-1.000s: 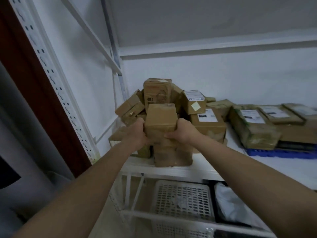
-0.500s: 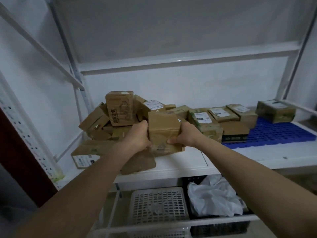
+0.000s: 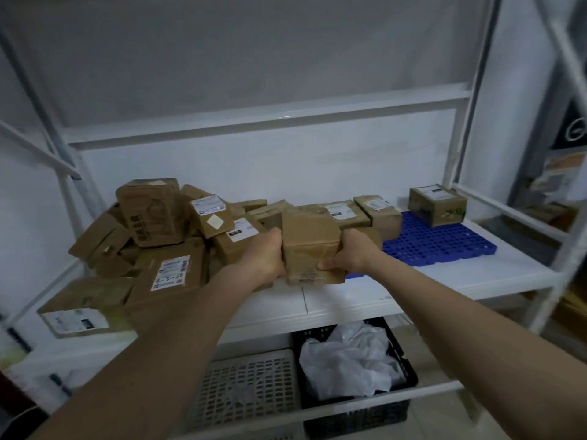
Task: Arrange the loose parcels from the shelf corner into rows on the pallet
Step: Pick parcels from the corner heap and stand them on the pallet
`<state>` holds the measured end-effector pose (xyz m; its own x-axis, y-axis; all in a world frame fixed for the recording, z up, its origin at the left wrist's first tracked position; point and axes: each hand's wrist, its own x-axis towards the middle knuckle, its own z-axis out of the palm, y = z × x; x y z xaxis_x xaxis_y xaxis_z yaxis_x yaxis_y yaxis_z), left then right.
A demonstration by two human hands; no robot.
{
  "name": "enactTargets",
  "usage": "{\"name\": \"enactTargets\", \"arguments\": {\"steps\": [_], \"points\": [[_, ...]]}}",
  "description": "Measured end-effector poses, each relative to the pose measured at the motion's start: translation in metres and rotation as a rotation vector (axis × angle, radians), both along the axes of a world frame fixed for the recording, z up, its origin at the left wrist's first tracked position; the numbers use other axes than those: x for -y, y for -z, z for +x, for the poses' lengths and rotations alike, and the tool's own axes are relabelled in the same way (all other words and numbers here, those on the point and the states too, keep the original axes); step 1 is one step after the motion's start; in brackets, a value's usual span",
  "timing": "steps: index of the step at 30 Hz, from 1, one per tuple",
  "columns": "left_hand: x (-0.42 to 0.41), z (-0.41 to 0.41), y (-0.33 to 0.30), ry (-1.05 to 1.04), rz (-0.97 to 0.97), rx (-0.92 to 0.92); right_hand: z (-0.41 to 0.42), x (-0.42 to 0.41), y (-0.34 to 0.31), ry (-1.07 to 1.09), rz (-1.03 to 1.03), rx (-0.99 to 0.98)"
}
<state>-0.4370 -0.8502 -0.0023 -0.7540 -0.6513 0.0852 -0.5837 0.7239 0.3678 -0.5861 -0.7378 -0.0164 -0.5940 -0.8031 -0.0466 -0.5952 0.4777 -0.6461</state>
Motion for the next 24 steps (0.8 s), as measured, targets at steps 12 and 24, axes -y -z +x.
{"name": "enactTargets", "arguments": {"steps": [12, 24], "points": [[-0.101, -0.157, 0.039, 0.203, 0.121, -0.027, -0.142, -0.123, 0.024, 0.174, 0.059, -0.011], [-0.124, -0.269, 0.054, 0.202, 0.186, -0.115, -0.239, -0.15, 0.048, 0.318, 0.028, -0.047]]}}
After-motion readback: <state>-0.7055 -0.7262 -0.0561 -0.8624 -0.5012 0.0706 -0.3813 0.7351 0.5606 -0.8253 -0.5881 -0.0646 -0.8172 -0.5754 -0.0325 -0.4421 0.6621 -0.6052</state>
